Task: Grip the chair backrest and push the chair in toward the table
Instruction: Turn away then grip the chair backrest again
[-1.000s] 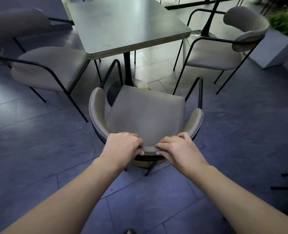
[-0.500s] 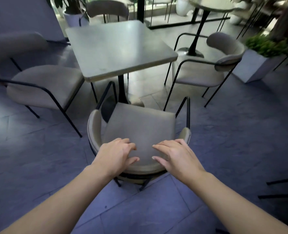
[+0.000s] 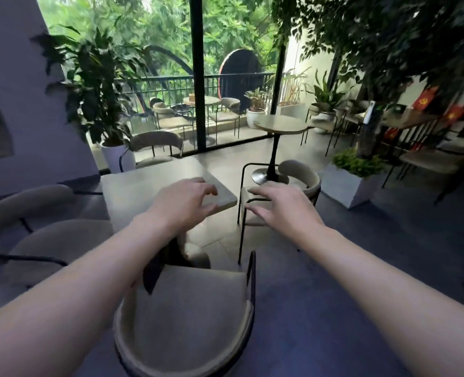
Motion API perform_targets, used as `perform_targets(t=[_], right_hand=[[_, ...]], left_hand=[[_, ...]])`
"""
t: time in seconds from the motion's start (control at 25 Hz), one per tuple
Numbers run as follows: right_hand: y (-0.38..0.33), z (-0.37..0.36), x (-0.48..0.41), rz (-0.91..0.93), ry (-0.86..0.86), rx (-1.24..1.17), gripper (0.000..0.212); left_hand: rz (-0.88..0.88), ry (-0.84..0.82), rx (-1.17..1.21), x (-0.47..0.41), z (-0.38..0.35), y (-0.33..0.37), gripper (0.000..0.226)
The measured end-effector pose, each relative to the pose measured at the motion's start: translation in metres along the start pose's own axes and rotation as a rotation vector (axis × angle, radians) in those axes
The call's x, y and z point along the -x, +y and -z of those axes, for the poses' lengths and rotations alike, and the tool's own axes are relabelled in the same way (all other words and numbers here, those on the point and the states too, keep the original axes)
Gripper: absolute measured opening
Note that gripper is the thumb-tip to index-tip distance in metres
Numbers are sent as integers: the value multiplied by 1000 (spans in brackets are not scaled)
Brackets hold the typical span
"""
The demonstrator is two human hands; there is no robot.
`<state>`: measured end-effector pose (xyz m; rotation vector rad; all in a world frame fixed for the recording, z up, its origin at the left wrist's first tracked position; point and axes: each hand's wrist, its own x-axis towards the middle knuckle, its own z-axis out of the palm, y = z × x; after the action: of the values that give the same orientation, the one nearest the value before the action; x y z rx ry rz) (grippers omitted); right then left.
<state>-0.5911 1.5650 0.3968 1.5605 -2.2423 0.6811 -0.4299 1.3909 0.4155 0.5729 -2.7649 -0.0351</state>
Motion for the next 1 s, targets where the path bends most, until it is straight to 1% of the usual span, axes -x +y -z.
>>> perform_targets(t=[0.12,0.24,0.32,0.52,0.64,0.72,0.84,1.0], right_hand=[[32,22,-19,6,4,10,39],[59,31,-47,-18,-28,-11,41],[76,32,-68,-27,-46,-19,42],[132,35,-125,-14,-13,0,41],[167,34,-148,-66,5,-52,40],[199,33,-164,-110,1,-94,41],[260,36,-192,-94,11,-76,41],[377,48,-209,-148,46,-117,41]], left_hand=[[-5,48,-3,-32,21,24,37],[2,43,-30,-66,27,36,35],[5,50,-27,-92,26,35,35],[-11,98,-24,-175,12,33,34],[-33,102,9,-219,0,45,33],[-37,91,31,-253,-9,58,33],[-49,96,32,-315,-28,83,33],[-76,99,6,-413,-67,131,33]])
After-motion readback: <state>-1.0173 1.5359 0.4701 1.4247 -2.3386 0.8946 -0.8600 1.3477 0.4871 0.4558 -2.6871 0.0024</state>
